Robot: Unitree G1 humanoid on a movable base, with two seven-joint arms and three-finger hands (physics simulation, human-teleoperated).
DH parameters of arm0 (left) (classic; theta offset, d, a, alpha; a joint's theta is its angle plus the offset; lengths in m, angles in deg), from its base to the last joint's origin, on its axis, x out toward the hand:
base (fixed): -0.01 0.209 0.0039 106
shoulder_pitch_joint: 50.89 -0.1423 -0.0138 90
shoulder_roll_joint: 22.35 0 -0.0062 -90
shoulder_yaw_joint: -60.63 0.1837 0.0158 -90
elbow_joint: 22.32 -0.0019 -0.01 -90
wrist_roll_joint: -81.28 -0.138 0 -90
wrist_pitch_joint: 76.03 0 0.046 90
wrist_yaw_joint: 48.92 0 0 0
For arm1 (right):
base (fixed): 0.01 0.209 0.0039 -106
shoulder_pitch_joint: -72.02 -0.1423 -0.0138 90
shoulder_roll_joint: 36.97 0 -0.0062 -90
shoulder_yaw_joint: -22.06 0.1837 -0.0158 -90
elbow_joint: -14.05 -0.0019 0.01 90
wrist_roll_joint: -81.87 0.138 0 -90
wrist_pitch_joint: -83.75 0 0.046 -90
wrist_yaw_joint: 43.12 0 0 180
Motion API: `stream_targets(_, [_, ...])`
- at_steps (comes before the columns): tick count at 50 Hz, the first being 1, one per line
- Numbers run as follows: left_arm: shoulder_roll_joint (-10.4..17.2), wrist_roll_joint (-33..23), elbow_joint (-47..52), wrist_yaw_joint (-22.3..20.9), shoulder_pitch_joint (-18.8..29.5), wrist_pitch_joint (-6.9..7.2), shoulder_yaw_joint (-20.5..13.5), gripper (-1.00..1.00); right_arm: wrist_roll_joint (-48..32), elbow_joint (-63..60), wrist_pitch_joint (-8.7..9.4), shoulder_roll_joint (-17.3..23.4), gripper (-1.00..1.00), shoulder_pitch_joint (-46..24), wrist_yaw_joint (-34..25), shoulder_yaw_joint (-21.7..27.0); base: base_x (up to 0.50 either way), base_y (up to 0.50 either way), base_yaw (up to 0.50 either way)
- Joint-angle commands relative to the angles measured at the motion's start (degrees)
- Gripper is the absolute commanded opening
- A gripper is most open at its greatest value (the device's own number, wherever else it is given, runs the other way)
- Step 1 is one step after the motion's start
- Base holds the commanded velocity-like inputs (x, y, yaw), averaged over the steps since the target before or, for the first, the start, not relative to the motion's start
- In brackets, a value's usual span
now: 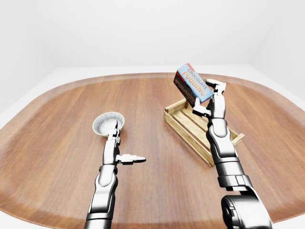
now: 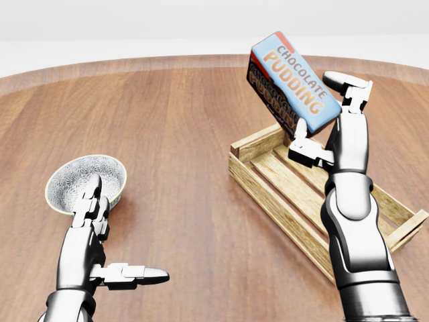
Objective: Pick up the chocolate pudding and put it in the tray.
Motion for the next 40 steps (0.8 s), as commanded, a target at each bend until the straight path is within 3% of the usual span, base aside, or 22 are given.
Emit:
stream_targets(1, [0.0,1.0,0.8,-0.8,-0.2,0.8,-0.1,1.0,0.2,14.1,0.0,1.2,-1.0,-8.8,2.0,-0.2,0.0,0.0,0.0])
stream_targets(22, [-0.1,0.9,0.9,-1.0,-0.4,0.84,-0.1,1.0,-1.0,42.9,0.0,2.6,-1.0,-22.6,5.1,-0.2,0.0,0.0,0.0])
stream_targets(40, [-0.1,1.0,1.0,-0.9,-0.3,1.14,0.0,1.0,-1.8,48.1,0.0,2.8,-1.0,-26.1,6.1,0.2,0.0,0.0,0.0])
